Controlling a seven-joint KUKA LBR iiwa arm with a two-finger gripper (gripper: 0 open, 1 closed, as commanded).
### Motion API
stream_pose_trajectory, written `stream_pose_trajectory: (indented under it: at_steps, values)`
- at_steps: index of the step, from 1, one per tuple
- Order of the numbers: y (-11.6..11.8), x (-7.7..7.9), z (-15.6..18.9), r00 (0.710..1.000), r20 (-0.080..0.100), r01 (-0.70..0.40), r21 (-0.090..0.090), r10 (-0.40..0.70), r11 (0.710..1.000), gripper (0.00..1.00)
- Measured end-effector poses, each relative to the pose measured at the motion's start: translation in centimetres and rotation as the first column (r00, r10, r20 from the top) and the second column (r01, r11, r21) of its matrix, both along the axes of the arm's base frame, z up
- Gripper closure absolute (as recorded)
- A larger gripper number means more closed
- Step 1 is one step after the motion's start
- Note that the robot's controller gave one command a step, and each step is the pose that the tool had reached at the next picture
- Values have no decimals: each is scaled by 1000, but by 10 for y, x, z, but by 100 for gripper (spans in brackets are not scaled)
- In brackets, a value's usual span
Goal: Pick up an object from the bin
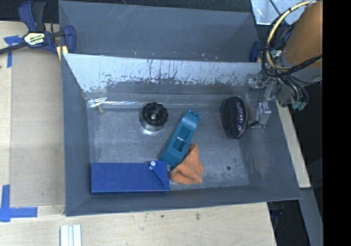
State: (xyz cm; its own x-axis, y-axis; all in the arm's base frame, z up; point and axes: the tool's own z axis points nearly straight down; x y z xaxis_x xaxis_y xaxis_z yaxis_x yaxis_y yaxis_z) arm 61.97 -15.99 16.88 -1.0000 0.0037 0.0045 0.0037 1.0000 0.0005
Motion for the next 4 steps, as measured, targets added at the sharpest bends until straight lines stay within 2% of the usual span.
stream_pose_trajectory:
  at_steps: [1, 2, 3, 4]
  values:
    - [1, 2, 6, 1000, 9, -3, -2, 3, 1000, 0]
    - [44, 2, -50, 982, 14, -190, -5, 190, 982, 0]
    - [102, 1, -41, 963, 9, -271, 0, 271, 963, 0]
    - [68, 4, -52, 848, 10, -529, -4, 529, 848, 0]
